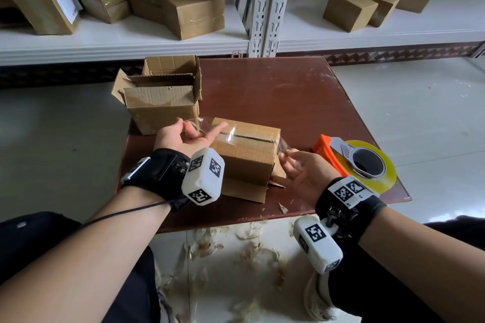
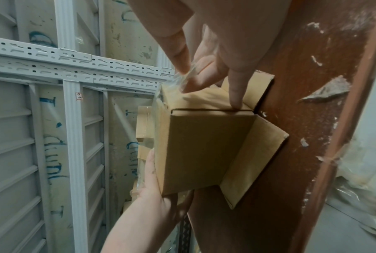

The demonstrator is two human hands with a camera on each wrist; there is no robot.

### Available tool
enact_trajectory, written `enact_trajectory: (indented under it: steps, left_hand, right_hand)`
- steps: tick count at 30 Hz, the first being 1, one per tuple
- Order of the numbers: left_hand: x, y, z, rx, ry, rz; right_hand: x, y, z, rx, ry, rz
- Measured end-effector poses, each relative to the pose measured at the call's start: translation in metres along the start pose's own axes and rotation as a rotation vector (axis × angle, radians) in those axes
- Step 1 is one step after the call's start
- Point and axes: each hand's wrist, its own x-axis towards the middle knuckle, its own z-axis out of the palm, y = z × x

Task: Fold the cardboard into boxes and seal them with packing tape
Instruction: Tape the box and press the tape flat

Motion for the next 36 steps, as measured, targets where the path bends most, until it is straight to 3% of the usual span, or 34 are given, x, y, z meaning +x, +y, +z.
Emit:
enact_trajectory:
  steps: [15,21,25,29,33,36]
  left_hand:
    - [0.000,-0.003,0.001,0.016,-0.005,0.025]
    - [0.004,-0.002,-0.002,0.012,-0.027,0.033]
    - [0.006,-0.003,-0.002,-0.001,-0.016,0.047]
    - [0.007,-0.009,-0.003,-0.001,-0.015,0.022]
    - [0.014,-0.015,-0.009,-0.021,-0.053,-0.014]
    - [0.018,-0.019,-0.015,-0.045,-0.088,-0.037]
  right_hand:
    - [0.021,0.022,0.007,-0.215,0.043,0.035]
    - [0.024,0.011,0.013,-0.343,0.165,0.039]
    - [0.027,0.009,0.011,-0.552,0.296,-0.142]
    - [0.022,0.006,0.013,-0.724,0.270,-0.470]
    - [0.022,0.003,0.023,-0.645,0.231,-0.487]
    - [0.019,-0.003,0.027,-0.774,0.209,-0.553]
